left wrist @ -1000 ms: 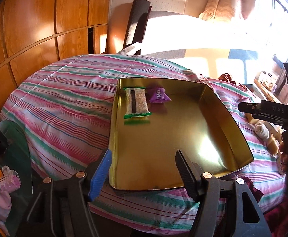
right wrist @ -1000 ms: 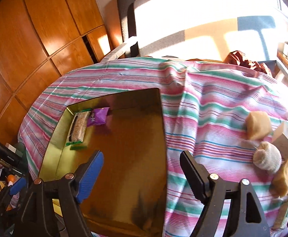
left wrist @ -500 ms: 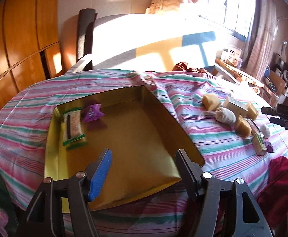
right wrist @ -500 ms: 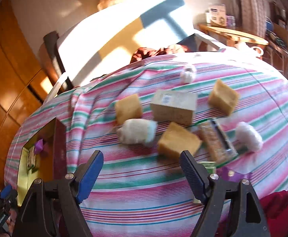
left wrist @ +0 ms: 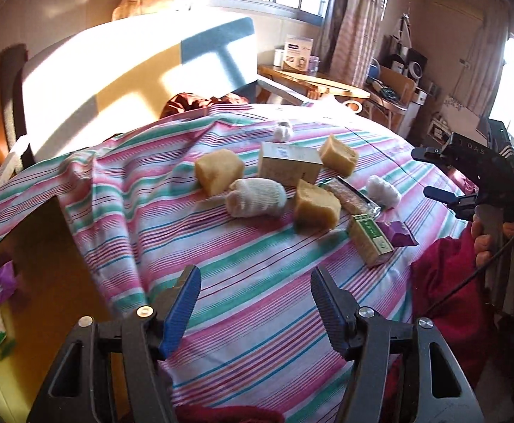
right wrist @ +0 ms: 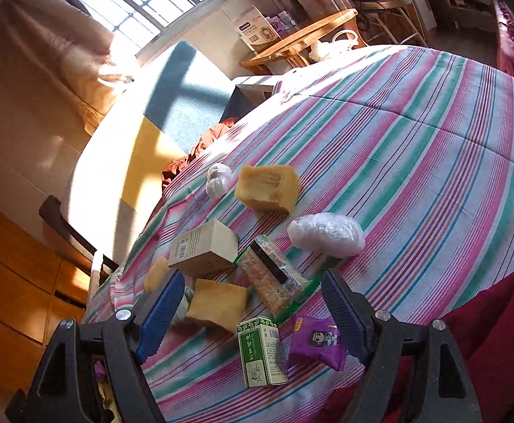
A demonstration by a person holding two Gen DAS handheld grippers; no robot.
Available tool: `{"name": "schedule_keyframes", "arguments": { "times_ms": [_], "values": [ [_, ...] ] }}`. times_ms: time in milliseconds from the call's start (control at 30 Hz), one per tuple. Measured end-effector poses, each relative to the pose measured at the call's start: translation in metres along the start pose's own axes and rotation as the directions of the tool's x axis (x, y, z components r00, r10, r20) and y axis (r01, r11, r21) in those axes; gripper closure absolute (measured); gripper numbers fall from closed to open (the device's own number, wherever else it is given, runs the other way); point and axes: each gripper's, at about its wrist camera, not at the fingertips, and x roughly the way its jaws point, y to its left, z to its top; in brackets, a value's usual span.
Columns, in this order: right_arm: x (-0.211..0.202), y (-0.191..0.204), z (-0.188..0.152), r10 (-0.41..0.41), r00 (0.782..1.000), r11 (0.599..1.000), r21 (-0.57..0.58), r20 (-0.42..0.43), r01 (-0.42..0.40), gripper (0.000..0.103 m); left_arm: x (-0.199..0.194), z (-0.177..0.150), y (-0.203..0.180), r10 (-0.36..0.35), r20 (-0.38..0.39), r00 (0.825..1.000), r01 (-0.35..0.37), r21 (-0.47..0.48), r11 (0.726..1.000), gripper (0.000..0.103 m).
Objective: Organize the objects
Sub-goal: 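Move the left tool to the yellow sponge cake and grasp it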
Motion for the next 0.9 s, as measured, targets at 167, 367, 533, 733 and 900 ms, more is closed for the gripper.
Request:
{"name": "schedule_keyframes", "arguments": {
  "times_ms": [167,367,533,733,900],
  "values": [
    [0.000,-0.004,0.000,0.045,0.999,0.999,0.018,-0.004,-0.045,0.022,0.045,0.023,-0.026,-0.062,-0.047,0.997,0.063,0.032,0.997,0.038],
    [0.003,-0.009,0.001,0.094,0.995,0.995,0.039,-0.020,-0.093,0.022,0.090,0.044,-0.059,-0.078,-0.094,0.993,0.089,0.123,0.988,0.032],
    [0.005,-0.014,0.001,0.138,0.990,0.988,0.071,-0.034,-0.136,0.021,0.123,0.059,-0.076,-0.045,-0.106,0.993,0.067,0.211,0.975,0.025],
    [0.004,-0.016,0.001,0.163,0.986,0.984,0.084,-0.034,-0.160,0.021,0.162,0.065,-0.082,0.000,-0.150,0.989,0.042,0.279,0.959,0.024],
    [0.006,-0.018,0.002,0.177,0.983,0.981,0.093,-0.041,-0.172,0.021,0.183,0.065,-0.086,0.022,-0.169,0.985,0.034,0.321,0.946,0.025]
  ]
}}
